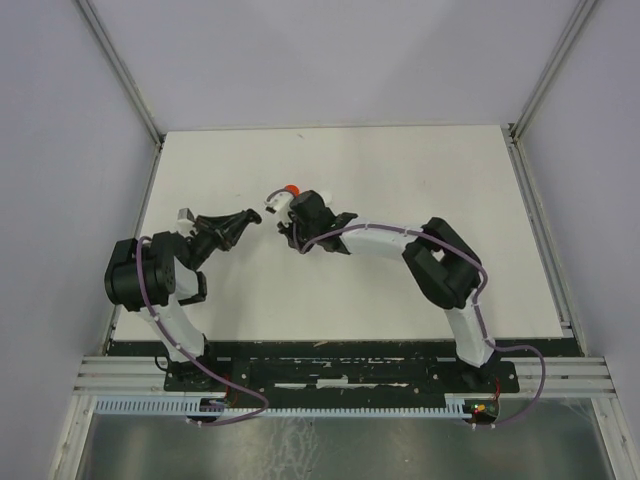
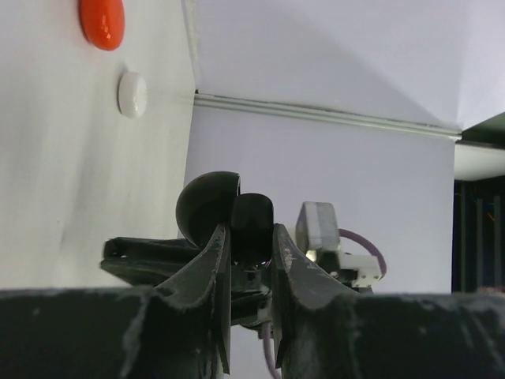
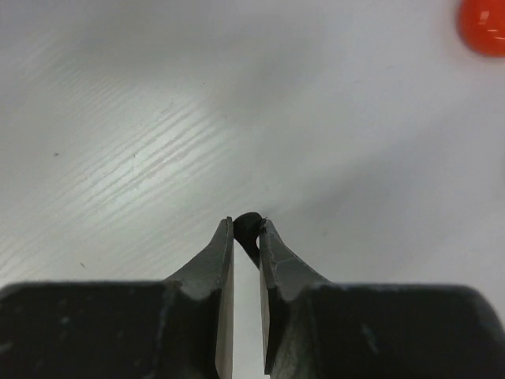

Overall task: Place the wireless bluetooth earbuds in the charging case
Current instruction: Pick up the earbud from the center of the board, then place the earbud in the charging case.

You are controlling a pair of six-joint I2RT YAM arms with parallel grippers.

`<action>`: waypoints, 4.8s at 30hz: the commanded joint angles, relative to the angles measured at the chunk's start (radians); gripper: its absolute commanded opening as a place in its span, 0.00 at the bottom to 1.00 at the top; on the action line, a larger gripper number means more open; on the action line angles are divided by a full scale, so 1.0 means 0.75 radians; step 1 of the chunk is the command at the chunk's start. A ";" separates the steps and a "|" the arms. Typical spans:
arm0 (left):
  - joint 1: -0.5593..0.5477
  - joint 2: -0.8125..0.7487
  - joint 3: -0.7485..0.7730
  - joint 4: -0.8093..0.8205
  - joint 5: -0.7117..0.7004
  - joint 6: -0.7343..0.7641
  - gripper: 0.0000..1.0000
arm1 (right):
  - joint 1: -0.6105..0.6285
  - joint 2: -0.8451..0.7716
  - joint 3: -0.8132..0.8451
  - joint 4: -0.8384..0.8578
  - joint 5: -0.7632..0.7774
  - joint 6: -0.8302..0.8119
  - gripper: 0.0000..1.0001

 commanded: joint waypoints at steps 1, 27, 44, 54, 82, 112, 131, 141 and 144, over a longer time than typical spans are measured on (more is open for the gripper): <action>-0.079 -0.103 0.089 -0.075 0.074 0.115 0.03 | -0.117 -0.334 -0.174 0.335 -0.050 0.138 0.13; -0.702 0.225 0.581 0.122 0.305 0.001 0.03 | -0.364 -1.032 -1.036 1.147 -0.147 0.326 0.09; -0.740 0.284 0.669 0.120 0.274 -0.080 0.03 | -0.363 -1.017 -1.038 1.122 -0.314 0.333 0.08; -0.755 0.262 0.682 0.120 0.267 -0.090 0.03 | -0.364 -0.972 -1.025 1.116 -0.337 0.339 0.08; -0.755 0.199 0.682 0.127 0.273 -0.112 0.03 | -0.365 -0.943 -1.035 1.082 -0.305 0.296 0.07; -0.740 0.184 0.685 0.191 0.269 -0.173 0.03 | -0.378 -0.991 -1.081 1.091 -0.277 0.277 0.08; -0.741 0.220 0.695 0.310 0.277 -0.253 0.03 | -0.407 -1.052 -1.105 1.174 -0.341 0.360 0.07; -0.743 0.225 0.685 0.310 0.285 -0.209 0.03 | -0.409 -1.080 -1.101 1.228 -0.353 0.444 0.07; -0.743 0.228 0.690 0.308 0.282 -0.201 0.03 | -0.407 -1.069 -1.093 1.234 -0.379 0.464 0.07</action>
